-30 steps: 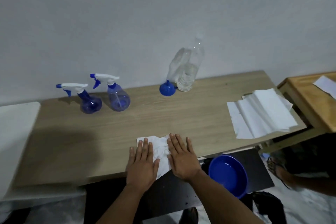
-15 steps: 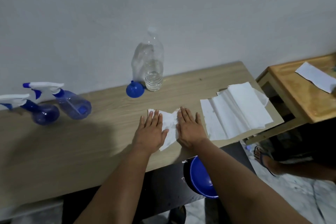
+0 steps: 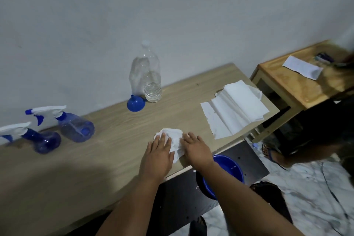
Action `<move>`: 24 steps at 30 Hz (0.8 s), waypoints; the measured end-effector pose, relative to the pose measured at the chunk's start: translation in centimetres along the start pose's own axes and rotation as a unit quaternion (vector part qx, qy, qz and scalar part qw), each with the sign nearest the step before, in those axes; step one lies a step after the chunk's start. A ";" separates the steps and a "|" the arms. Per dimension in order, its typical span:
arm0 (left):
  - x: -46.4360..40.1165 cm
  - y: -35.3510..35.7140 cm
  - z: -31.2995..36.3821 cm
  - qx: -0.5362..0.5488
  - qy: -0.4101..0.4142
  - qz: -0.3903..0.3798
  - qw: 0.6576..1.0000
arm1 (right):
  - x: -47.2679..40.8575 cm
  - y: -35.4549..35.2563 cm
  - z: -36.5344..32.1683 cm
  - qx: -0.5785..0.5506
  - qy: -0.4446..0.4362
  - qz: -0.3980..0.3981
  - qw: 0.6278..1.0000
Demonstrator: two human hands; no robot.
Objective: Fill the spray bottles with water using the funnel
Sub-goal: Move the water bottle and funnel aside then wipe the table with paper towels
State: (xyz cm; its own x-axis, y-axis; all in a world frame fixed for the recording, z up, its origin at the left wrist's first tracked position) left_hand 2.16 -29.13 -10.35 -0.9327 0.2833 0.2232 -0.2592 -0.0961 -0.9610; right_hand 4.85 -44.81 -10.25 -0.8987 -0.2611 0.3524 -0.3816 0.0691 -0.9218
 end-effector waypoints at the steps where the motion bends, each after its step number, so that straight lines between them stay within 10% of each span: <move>1: 0.8 -0.1 0.2 0.003 0.004 0.020 1.000 | 1.0 0.2 -0.4 -0.005 0.010 0.018 1.000; 12: 6.5 0.4 9.5 0.182 0.125 -0.046 0.974 | 16.8 3.9 2.2 -0.246 0.326 0.050 0.912; 24: 9.8 5.5 30.8 0.222 0.267 -0.185 0.919 | 37.7 10.6 14.3 -0.469 0.587 0.159 0.641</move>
State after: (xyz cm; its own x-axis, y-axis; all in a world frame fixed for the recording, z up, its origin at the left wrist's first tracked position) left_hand -16.19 -56.28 -8.45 -0.5348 0.7915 0.2960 -0.7211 -0.2448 -0.6482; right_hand -29.96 -67.68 -9.03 -0.2965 0.7757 0.5571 0.3931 0.6308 -0.6690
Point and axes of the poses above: each hand's wrist, its own x-axis away from the middle knuckle, its own y-axis out of the palm, z = x × y, the point moved 5 cm from there along -x, towards the middle knuckle, and after that the axes turned 8 degrees about y, right-handed, at the moved point
